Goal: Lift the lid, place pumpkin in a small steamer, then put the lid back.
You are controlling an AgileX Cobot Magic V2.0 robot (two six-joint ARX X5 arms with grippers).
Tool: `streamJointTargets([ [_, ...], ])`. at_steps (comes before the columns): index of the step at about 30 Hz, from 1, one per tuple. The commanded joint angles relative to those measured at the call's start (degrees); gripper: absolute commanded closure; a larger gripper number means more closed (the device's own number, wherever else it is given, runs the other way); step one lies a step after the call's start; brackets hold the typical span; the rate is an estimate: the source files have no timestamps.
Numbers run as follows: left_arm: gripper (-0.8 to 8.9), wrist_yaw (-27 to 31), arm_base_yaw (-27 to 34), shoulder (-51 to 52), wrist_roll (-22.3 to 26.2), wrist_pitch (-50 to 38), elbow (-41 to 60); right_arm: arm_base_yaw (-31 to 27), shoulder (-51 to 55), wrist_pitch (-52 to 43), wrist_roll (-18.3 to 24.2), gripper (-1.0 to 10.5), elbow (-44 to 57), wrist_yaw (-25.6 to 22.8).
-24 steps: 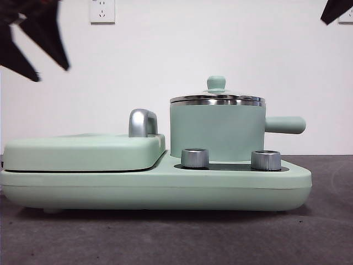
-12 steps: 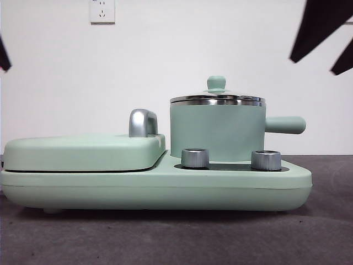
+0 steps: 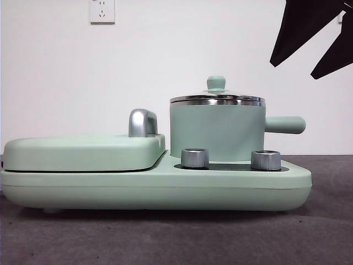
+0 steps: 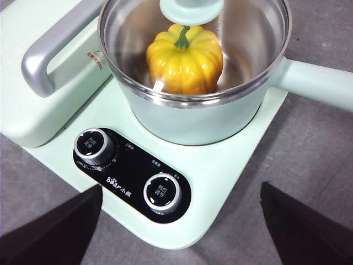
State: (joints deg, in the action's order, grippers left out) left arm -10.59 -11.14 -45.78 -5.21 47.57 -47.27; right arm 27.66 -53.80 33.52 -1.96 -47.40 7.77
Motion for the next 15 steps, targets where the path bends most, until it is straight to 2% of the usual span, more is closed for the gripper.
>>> streamJointTargets([
  [1, 5.25, 0.04, -0.13, -0.26, -0.28, -0.46, -0.24, 0.33, 0.00, -0.07, -0.63, 5.1, -0.26, 0.13],
  [2, 6.10, 0.04, -0.13, -0.26, -0.28, -0.48, -0.24, 0.33, 0.07, -0.11, -0.63, 5.5, -0.26, 0.09],
  [3, 7.77, 0.00, -0.13, -0.26, -0.28, -0.42, -0.24, 0.33, 0.07, -0.04, -0.63, 6.8, -0.26, 0.11],
  [4, 7.83, -0.04, -0.13, -0.26, -0.42, -0.39, -0.24, 0.33, 0.09, 0.17, -0.63, 8.5, -0.26, 0.15],
  [5, 8.11, -0.04, -0.13, -0.26, -0.35, -0.57, -0.24, 0.33, 0.09, 0.02, -0.20, 9.2, -0.26, 0.04],
  [15, 8.07, 0.07, -0.13, -0.09, -0.07, -0.74, -0.24, 0.33, 0.35, -2.25, -0.39, 9.3, -0.28, 0.11],
])
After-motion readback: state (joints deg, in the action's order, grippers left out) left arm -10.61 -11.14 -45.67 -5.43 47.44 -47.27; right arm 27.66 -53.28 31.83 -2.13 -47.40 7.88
